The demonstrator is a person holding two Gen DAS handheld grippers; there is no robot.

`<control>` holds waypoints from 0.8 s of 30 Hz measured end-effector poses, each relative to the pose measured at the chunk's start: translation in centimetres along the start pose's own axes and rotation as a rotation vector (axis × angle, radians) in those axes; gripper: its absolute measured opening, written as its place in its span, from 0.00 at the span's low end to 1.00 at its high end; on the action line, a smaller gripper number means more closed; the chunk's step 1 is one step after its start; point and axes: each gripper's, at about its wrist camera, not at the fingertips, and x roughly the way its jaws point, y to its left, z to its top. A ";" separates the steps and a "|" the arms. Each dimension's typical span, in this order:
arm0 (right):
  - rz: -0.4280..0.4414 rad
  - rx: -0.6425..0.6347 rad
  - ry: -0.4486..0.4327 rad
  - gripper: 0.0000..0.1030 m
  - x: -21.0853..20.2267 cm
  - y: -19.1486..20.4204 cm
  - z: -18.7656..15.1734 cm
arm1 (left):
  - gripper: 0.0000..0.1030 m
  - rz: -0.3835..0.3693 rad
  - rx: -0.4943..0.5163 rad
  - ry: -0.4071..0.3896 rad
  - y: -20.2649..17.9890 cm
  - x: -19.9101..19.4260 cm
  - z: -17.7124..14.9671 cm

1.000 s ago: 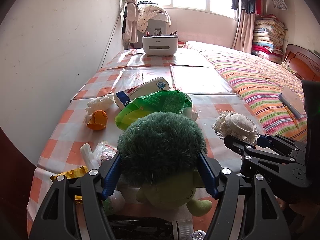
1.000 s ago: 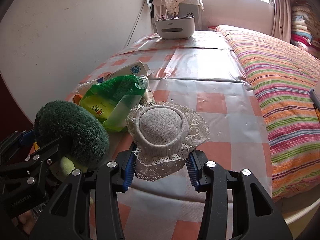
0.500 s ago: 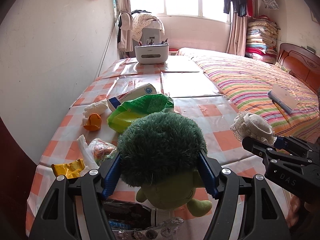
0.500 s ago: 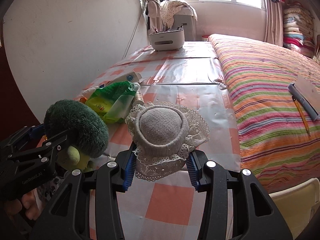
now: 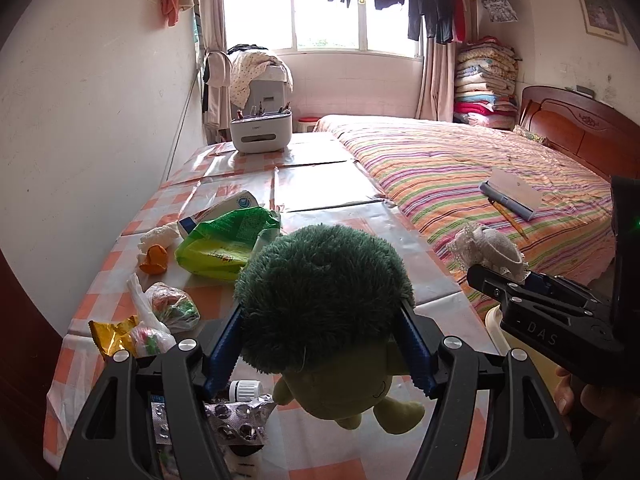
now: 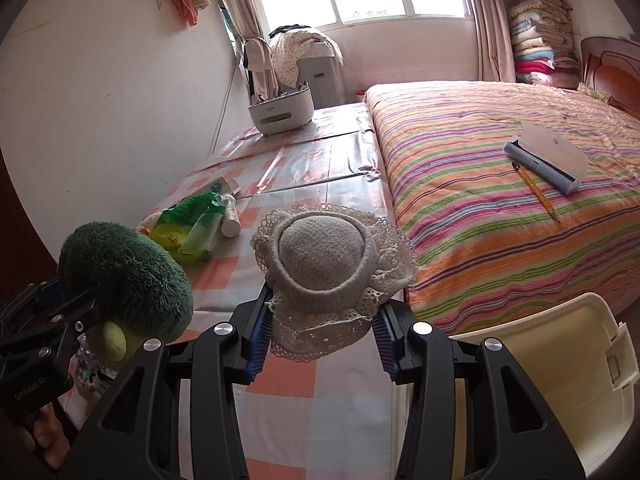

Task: Collect trash
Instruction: 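Carry the lace cap in the right tool over the cream bin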

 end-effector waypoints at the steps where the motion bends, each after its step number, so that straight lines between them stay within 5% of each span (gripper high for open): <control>1: -0.014 0.011 -0.012 0.42 -0.5 -0.6 -0.1 | 0.65 -0.010 0.007 0.001 -0.7 -0.1 -0.2; 12: -0.190 0.143 -0.071 0.42 -4.5 -7.3 -3.0 | 0.65 -0.121 0.043 0.036 -7.1 -0.3 -1.1; 24: -0.379 0.257 0.007 0.48 -5.7 -12.8 -6.5 | 0.65 -0.172 0.106 0.061 -12.5 0.1 -0.5</control>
